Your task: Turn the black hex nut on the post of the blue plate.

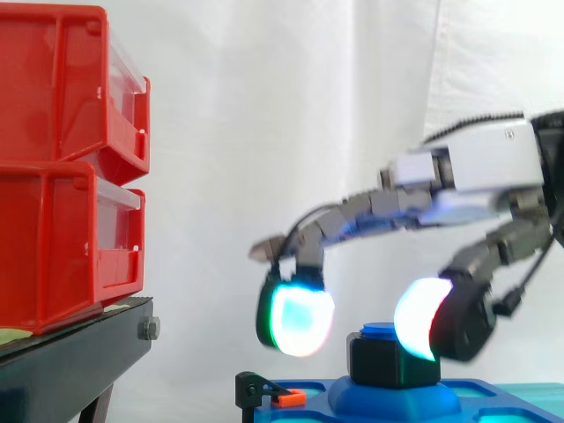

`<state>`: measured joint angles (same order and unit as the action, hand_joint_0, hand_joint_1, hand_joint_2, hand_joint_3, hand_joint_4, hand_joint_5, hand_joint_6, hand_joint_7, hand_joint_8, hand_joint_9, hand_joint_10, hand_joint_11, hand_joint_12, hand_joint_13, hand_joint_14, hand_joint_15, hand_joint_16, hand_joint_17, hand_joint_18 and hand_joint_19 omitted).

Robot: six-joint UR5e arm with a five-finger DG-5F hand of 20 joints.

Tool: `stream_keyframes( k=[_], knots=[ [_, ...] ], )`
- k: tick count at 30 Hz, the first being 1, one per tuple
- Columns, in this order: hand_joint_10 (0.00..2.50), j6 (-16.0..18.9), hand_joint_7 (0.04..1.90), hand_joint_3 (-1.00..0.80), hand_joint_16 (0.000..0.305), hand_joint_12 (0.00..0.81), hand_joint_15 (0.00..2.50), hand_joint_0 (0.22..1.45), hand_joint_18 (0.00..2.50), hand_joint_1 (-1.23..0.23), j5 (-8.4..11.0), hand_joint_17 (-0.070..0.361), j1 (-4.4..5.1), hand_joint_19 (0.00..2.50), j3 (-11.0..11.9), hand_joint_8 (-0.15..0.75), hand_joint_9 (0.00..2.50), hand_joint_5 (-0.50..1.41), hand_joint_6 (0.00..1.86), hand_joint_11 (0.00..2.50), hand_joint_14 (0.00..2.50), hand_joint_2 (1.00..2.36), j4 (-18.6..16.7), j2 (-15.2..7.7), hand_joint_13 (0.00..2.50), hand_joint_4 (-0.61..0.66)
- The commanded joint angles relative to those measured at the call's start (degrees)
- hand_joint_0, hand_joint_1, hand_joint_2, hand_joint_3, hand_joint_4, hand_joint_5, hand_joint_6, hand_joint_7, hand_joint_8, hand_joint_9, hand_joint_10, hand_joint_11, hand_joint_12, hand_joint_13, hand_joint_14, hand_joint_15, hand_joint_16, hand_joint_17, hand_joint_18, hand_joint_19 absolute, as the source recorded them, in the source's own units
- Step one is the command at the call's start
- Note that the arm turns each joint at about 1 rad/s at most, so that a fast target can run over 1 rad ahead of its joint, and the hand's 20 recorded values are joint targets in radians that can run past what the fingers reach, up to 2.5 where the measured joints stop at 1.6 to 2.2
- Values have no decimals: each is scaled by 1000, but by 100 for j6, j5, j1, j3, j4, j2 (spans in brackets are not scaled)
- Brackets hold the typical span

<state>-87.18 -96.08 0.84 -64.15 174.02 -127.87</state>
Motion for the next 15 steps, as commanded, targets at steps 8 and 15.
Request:
stream_keyframes(
  k=[8, 15],
  knots=[
    [0, -361, 863, -500, 60, 369, 37, 410, 0, -478, 72, 135, 30, 46, 807, 212, 36, -247, 502, 0, 2, 1000, 2039, 228, 106, 148],
    [0, -352, 785, -500, 60, 372, 26, 417, 0, -457, 239, 135, 21, 59, 342, 211, 41, -243, 502, 0, 0, 1000, 2092, 834, 89, 142]
  ],
)
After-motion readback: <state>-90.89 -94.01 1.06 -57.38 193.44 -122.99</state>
